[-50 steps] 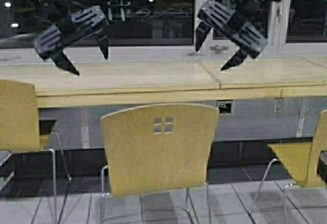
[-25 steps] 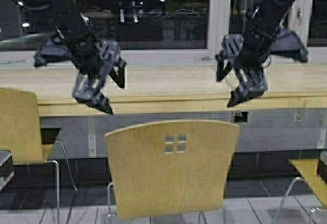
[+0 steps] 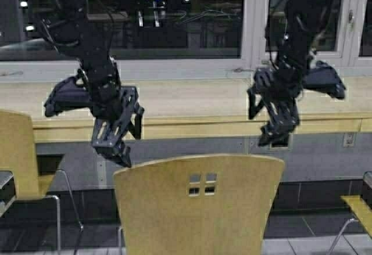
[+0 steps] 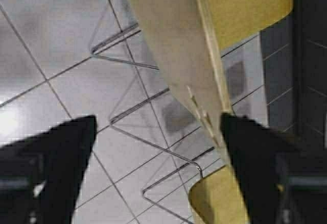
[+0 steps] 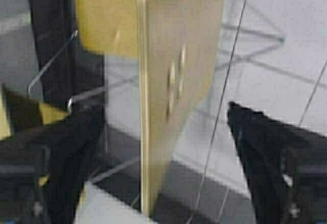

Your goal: Push the chairs under the table

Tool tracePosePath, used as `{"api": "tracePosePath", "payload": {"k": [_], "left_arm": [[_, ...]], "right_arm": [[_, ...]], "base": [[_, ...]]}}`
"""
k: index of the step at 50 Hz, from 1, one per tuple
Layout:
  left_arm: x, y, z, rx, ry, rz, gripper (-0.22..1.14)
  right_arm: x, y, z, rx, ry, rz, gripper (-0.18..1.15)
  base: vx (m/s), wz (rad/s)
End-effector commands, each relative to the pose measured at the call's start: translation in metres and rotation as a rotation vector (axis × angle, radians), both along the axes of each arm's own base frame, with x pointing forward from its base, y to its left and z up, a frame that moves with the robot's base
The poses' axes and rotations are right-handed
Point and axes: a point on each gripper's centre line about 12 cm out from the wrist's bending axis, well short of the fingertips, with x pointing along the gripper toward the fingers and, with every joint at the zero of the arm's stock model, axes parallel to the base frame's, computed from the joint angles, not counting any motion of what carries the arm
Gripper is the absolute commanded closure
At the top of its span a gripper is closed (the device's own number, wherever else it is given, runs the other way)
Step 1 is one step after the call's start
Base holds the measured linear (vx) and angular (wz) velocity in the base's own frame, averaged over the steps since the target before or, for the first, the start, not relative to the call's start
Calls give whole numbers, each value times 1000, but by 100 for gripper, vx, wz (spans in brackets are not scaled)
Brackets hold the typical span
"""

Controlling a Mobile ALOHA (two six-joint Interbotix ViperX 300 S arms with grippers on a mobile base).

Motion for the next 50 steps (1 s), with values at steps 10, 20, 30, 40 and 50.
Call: {"api": "tracePosePath", "payload": {"k": [10,20,30,40,50], "left_arm": [[10,-1,-10,10,-19,32,-11],[19,-4,-33,18,4,47,-11],[38,-7,-71,16,30,77,-11],[41,-8,-99,26,59,88,-10],[43,-9,-107,27,65,90,-10]], "right_arm": [[10,-2,-20,-27,13,12,-7],[16,-7,-42,-36,42,0,-7],[36,-10,-84,-19,97,5,-7],[47,-9,-109,-6,123,15,-7],[52,-7,-117,-4,120,15,-5]], "base": [[13,1],[8,3],[2,1],[0,0],[0,0]]}}
